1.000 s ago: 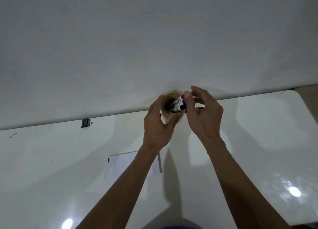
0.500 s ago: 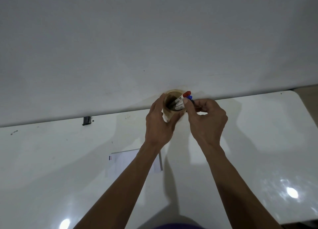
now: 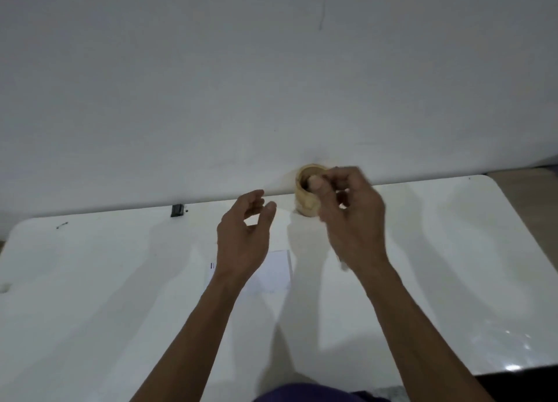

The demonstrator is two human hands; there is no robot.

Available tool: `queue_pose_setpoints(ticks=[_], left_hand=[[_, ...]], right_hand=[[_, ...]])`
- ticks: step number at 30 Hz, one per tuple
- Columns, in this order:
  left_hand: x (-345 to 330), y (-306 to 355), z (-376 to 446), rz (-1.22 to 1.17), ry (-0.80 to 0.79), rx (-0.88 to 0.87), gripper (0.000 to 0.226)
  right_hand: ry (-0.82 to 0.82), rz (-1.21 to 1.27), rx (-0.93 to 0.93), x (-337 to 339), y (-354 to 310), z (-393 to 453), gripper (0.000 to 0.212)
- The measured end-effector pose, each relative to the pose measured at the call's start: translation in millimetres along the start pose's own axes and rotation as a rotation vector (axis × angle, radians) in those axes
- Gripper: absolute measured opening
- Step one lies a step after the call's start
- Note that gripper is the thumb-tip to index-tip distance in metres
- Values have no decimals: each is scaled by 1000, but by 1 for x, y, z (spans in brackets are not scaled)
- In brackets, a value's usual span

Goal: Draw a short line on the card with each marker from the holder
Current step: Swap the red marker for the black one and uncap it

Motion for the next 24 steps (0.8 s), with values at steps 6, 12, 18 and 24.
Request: queue_pose_setpoints(ticks=[6,12,18,24], left_hand=[[55,-4,-47,-83,-124,20,12],[101,-27,-82,-107,-167,32,11],[144,-72,-96,-298,-62,135,10],[171,-103,-109,-288,-70,142,7]], right_hand=[[-395,-131,-177,-80,25,-65,37],[-498,-168,-189,-122,11,-108,47],[-632,-294,-169,-150,8,-140,32],[-364,56,-249,-132,20,-152,22]])
Point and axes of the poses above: each hand's wrist, its own z-axis towards the middle knuckle, its own x-axis out of the back of the hand, y = z × x, the point moved 10 cm from there along z, towards the middle knuckle, and after that the axes turned 4 degrees about -y, right-handed, at the moved point
